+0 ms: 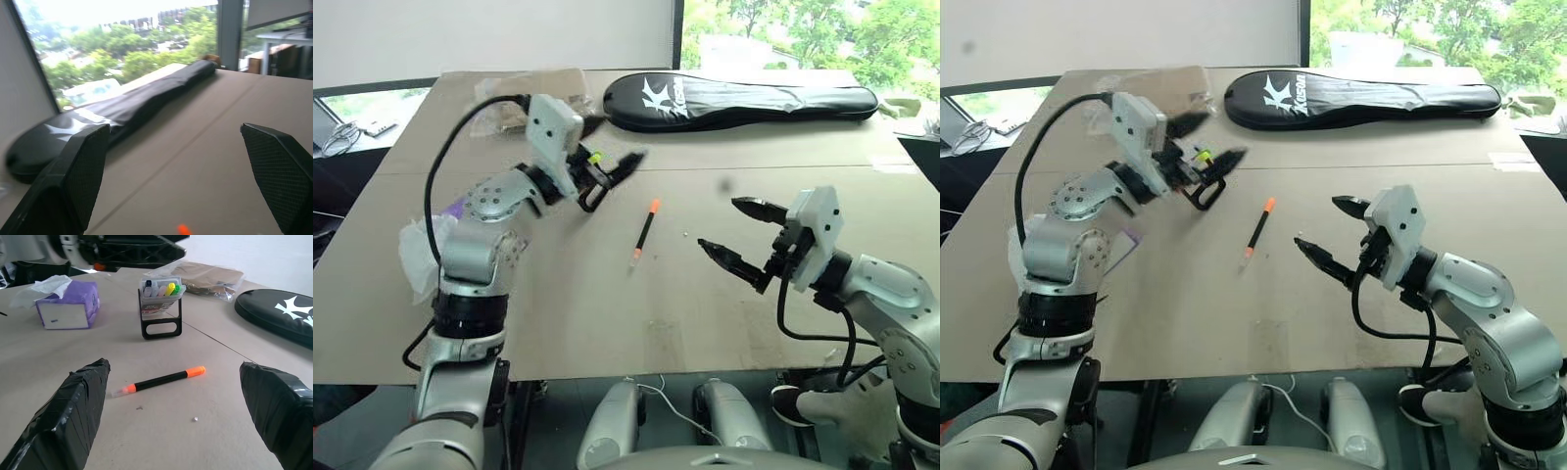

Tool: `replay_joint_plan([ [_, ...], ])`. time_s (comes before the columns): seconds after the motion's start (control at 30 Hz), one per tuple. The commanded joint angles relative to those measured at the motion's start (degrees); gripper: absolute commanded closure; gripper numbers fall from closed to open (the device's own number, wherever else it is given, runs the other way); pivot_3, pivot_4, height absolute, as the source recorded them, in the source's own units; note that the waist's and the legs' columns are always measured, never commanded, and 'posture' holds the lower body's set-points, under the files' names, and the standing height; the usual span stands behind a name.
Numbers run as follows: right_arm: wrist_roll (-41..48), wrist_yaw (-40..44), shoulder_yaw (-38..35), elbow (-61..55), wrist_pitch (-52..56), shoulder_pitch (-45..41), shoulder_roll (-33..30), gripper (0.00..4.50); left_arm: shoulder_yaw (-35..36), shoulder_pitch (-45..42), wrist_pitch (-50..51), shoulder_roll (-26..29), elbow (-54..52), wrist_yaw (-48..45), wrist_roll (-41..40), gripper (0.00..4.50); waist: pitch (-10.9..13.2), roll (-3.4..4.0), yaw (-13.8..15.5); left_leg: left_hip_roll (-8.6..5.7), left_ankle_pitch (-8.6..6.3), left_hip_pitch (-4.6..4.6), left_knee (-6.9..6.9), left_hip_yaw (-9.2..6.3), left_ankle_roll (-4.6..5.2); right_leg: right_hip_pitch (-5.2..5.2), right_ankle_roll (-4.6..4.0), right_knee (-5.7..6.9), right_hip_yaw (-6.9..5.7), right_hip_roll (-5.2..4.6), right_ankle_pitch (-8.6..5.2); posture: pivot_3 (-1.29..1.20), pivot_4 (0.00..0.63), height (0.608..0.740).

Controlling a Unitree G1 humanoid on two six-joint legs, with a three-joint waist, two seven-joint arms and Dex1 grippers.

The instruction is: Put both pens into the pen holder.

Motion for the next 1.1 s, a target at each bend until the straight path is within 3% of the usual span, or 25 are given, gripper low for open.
replay_joint_plan([
  [0.03,0.29,-0.56,-0.23,-0.74,-1.42,-0.78,-0.52,0.00,2.00,-2.85,23.45,-2.66,-3.12,12.56,-2.49,0.31,0.00,0.00,0.10,0.00,-0.01,0.13,0.02,-0.01,0.02,0.09,0.00,0.11,-0.05,0.04,-0.01,0.00,0.150,0.740],
  [0.1,0.27,-0.55,-0.40,-0.86,-1.35,-0.35,-0.93,0.00,3.42,-7.63,37.14,-6.65,-0.51,19.06,-1.05,0.31,0.04,-0.06,0.30,-0.01,-0.02,0.36,0.04,-0.06,0.03,0.30,0.02,0.25,-0.21,0.19,-0.03,0.00,0.150,0.740],
  [0.2,0.34,0.09,-1.17,-1.40,-1.56,1.21,-2.25,0.00,2.55,-14.63,49.81,-10.21,7.72,24.28,2.71,0.31,0.08,-0.13,0.20,-0.07,-0.02,0.63,0.14,-0.17,0.03,0.64,0.23,0.30,-0.30,0.38,-0.16,0.00,0.150,0.740],
  [0.37,-0.96,3.27,-3.00,-1.71,-3.39,6.39,-7.66,0.00,0.86,-24.34,51.76,-15.10,28.83,26.60,7.19,0.31,0.09,-0.15,0.45,-0.17,-0.02,0.71,0.12,-0.12,0.02,0.69,0.15,0.29,-0.23,0.26,-0.12,0.00,0.150,0.740],
  [0.53,-1.08,2.55,-3.72,-2.18,-4.21,8.14,-8.98,0.00,-4.27,-33.25,46.16,-16.65,49.19,22.41,11.18,0.31,0.11,-0.18,0.15,-0.18,0.06,0.63,0.10,-0.07,-0.12,0.62,0.15,0.23,-0.21,0.17,-0.12,0.00,0.150,0.740],
  [0.63,-1.39,1.31,-2.74,-3.27,-4.24,8.97,-8.46,0.00,-8.72,-35.70,40.27,-17.17,58.07,18.90,14.38,1.17,0.11,-0.18,0.19,-0.16,0.08,0.67,0.00,-0.02,-0.17,0.61,0.15,0.21,-0.17,0.05,-0.12,0.00,0.150,0.740],
  [0.67,-1.71,0.75,-2.31,-3.84,-4.31,9.59,-8.24,0.00,-10.24,-36.20,39.03,-17.43,60.20,17.42,15.15,1.69,0.10,-0.17,0.23,-0.16,0.09,0.67,-0.02,-0.02,-0.20,0.60,0.15,0.19,-0.15,0.03,-0.12,0.00,0.150,0.740],
  [0.77,-2.06,-0.73,-1.77,-5.15,-4.38,11.13,-7.55,0.00,-12.90,-36.79,37.39,-17.92,62.84,14.32,16.41,2.64,0.06,-0.12,0.69,-0.16,0.10,0.69,-0.04,-0.02,-0.20,0.62,0.15,0.18,-0.16,-0.05,-0.13,0.00,0.150,0.740],
  [0.9,-2.62,-2.19,-1.10,-6.06,-4.50,12.39,-6.68,0.00,-13.82,-37.04,36.79,-17.68,63.57,9.00,16.52,4.31,0.03,-0.11,0.86,-0.22,0.05,0.71,-0.01,-0.06,-0.11,0.69,0.18,0.17,-0.21,-0.06,-0.14,0.00,0.150,0.740],
  [1.1,-2.32,-2.87,-0.82,-6.77,-4.61,13.04,-6.34,0.00,0.08,-38.08,50.76,-12.75,50.07,-1.77,2.52,4.45,0.10,-0.16,0.34,-0.23,0.12,0.27,0.04,-0.12,-0.24,0.33,0.19,0.17,-0.26,-0.04,-0.14,0.00,0.150,0.740],
])
